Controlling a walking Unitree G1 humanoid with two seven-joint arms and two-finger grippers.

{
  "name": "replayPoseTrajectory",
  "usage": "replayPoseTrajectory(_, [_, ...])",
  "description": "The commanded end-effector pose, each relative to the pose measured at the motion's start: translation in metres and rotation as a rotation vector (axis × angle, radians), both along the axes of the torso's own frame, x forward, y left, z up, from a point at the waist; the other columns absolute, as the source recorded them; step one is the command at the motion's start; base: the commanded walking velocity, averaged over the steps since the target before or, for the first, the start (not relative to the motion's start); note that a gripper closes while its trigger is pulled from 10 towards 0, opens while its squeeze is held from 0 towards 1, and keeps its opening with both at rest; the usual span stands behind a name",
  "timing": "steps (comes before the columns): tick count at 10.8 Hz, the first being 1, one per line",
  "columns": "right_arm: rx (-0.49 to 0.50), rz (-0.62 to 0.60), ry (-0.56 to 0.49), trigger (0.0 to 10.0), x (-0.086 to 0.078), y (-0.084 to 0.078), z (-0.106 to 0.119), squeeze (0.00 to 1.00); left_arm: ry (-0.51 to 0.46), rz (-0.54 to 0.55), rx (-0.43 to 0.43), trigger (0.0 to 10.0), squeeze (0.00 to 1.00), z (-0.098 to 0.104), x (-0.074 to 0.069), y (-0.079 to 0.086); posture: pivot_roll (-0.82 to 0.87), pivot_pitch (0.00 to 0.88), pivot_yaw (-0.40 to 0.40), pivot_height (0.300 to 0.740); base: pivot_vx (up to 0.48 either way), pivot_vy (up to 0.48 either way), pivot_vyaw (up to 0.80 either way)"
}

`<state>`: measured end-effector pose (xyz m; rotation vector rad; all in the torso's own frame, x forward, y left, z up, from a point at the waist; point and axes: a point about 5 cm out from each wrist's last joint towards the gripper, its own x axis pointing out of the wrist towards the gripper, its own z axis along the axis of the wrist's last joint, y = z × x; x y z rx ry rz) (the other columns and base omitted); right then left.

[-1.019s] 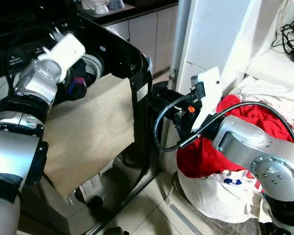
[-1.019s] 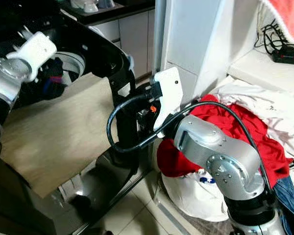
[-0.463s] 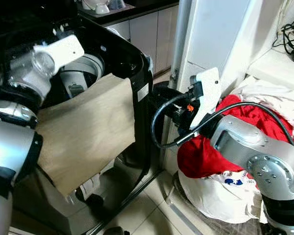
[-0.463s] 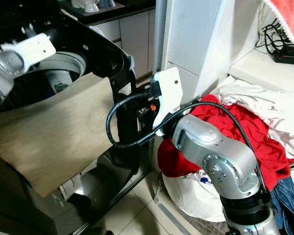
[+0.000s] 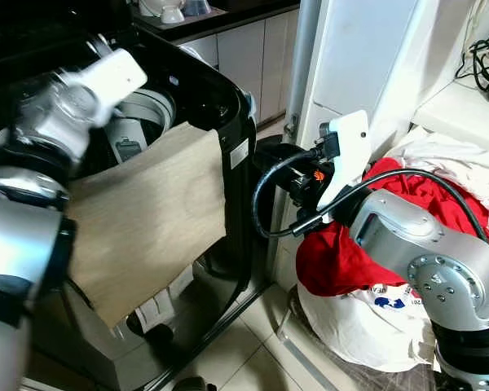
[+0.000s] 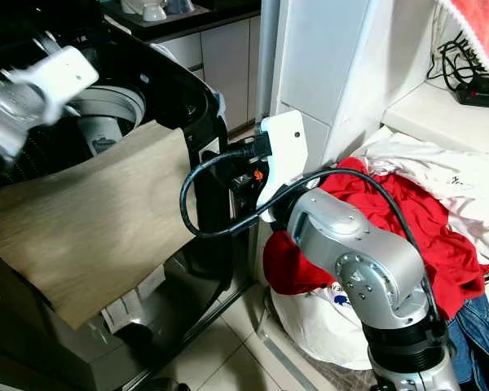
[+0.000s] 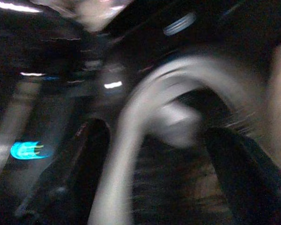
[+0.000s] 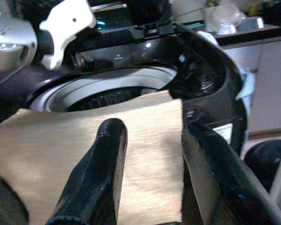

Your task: Clothes washing

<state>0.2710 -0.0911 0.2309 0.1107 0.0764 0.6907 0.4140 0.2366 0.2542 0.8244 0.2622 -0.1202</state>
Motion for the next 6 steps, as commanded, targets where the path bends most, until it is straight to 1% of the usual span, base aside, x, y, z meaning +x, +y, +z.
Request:
replayPoseTrajectory(1, [0.002,-0.088,-0.034,10.0,0.003,-0.009,0.004,0.0,-0.04,-0.078,-0.237,10.0,0.0,0.005,0.002,-0.015,-0.1,0.0,0.079,0.74,0.0,0.0,0.0])
replayPoseTrajectory(2, [-0.013,-0.181,-0.04,10.0,0.008,-0.019,0.003,0.0,-0.093,-0.158,-0.421,10.0,0.0,0.01,0.004,-0.031,-0.1,0.0,0.075,0.74,0.0,0.0,0.0])
replayPoseTrajectory(3, [-0.052,-0.367,-0.031,10.0,0.018,-0.039,-0.002,0.0,-0.158,-0.263,-0.645,10.0,0.0,0.018,0.003,-0.05,-0.11,0.0,0.073,0.74,0.0,0.0,0.0])
replayPoseTrajectory(4, [-0.041,-0.542,0.016,10.0,0.025,-0.064,-0.009,0.25,-0.204,-0.343,-0.779,10.0,0.0,0.021,-0.002,-0.067,-0.1,0.0,0.067,0.74,0.0,0.0,0.0])
replayPoseTrajectory(5, [-0.035,-0.651,0.051,10.0,0.027,-0.081,-0.014,0.77,-0.217,-0.404,-0.85,10.0,0.0,0.021,-0.007,-0.078,-0.1,0.0,0.064,0.74,0.0,0.0,0.0])
replayPoseTrajectory(6, [-0.056,-0.704,0.067,10.0,0.027,-0.092,-0.018,1.0,-0.227,-0.454,-0.879,10.0,0.0,0.02,-0.012,-0.085,-0.1,0.0,0.064,0.74,0.0,0.0,0.0])
